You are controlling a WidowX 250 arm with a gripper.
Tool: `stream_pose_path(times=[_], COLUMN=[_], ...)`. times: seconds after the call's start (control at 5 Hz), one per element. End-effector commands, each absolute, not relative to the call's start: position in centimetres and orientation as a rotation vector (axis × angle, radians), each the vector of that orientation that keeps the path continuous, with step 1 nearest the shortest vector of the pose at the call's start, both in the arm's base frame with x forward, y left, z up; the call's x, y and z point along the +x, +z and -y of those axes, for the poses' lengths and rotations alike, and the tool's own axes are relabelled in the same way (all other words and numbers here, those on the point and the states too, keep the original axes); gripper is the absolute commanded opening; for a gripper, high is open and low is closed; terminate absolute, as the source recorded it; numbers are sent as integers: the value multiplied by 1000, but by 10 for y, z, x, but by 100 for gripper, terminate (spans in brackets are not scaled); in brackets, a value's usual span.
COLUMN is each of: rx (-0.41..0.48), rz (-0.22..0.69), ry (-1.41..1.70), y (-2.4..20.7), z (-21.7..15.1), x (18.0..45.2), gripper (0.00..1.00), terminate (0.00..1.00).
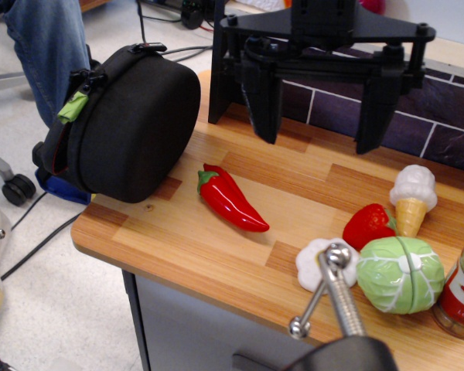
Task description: Zip zipper bag
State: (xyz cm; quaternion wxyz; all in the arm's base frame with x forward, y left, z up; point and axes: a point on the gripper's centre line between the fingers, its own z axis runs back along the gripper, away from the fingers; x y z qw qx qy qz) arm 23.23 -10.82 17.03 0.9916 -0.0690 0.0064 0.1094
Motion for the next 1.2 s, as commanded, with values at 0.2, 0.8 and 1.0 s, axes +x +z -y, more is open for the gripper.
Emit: stream_pose_path(times=[0.2,0.8,1.0], rx=[-131,-59,11], rz=[-15,-21,19], ry=[188,39,0], y=[182,200,180], z=[70,-62,-90], x=[230,240,245], gripper=[100,100,100], terminate=[0,0,0])
